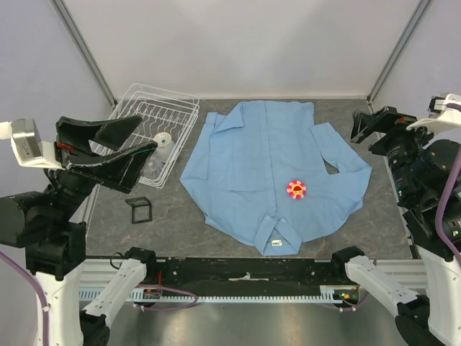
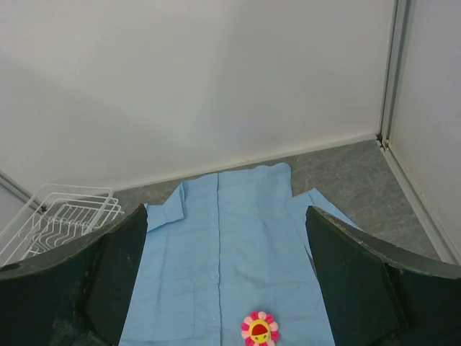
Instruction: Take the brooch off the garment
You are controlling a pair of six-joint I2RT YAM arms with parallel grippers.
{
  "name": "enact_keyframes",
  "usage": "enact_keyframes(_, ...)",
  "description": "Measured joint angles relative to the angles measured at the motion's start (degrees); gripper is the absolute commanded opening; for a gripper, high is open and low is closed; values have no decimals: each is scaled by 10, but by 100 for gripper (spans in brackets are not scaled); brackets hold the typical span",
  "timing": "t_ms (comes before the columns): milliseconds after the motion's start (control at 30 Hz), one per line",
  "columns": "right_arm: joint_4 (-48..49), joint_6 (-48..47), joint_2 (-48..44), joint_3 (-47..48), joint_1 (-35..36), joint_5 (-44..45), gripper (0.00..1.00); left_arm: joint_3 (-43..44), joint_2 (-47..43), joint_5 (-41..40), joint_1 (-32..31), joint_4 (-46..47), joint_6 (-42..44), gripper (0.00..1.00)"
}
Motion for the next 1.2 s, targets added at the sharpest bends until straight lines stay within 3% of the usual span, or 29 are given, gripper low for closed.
enact_keyframes(167, -16, 5, 19, -13, 0, -1, 98, -18, 9, 16, 0, -7, 0, 92)
enact_keyframes(300, -19, 24, 30, -80, 0, -1, 98, -63, 30, 43, 0, -9, -4, 89)
enact_keyframes(467, -13, 65, 106, -187, 0, 0, 98, -148, 100, 78, -3, -19, -24, 78)
enact_keyframes(600, 31, 87, 209, -303, 0, -11, 98, -226, 174, 65, -79, -33, -28, 78)
enact_keyframes(700, 52, 93, 266, -368, 0, -18, 86, -266, 223, 32, -174, -45, -24, 71)
enact_keyframes(833, 91, 94, 341, -398, 0, -27, 65, -285, 289, -15, -262, -42, -12, 46)
enact_keyframes(1000, 135, 94, 370, -418, 10, -32, 61, -300, 374, -70, -314, -12, -5, 45)
enact_keyframes(1200, 175, 96, 369, -434, 55, -29, 60, -349, 400, -100, -356, 40, -6, 45)
